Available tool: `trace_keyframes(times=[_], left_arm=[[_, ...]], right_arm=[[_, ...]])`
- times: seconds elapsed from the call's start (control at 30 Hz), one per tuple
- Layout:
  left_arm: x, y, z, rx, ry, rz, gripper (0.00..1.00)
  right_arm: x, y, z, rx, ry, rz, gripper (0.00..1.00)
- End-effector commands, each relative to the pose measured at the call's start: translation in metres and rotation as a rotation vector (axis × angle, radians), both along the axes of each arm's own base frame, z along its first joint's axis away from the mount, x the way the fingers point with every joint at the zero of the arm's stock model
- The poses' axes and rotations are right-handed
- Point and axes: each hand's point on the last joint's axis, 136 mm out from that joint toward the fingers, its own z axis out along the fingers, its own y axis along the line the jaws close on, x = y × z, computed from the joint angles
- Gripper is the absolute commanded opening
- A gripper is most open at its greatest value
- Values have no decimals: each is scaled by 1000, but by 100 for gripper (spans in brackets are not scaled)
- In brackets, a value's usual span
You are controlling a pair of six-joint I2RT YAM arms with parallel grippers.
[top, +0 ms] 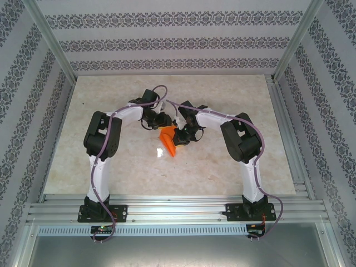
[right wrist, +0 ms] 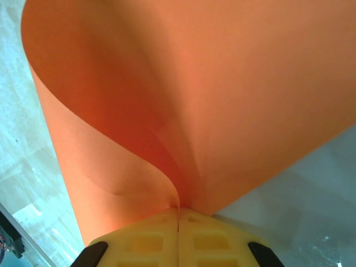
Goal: Fold a paper plane with a square sheet of paper (fold left side to right side)
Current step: Third fold the triangle at the center of the table.
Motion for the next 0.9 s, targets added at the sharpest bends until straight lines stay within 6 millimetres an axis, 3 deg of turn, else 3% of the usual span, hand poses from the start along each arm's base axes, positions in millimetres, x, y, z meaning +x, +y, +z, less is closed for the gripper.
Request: trace_keyframes(times=[0.0,0.23,0.37,0.6,0.77,0.87], left_arm=[[12,27,36,51,-84,39,41],[2,53,56,62,-118,95,47],[-26,34,59,-69,-74,59,46],[-82,1,44,-148,27,21,47],[-100,-8,31,-67,58,24,52],[-104,-10,27,-58,63,42,49]], right_arm=[[-9,-1,-15,-37,28,9,7],[-10,-1,-15,-39,28,14,7],[-9,-1,-14,-39,25,16,7],[-11,-1,-15,-43,27,20,7],[-12,-2,-14,-48,26,23,7],[-12,-2,-15,-51,24,23,7]])
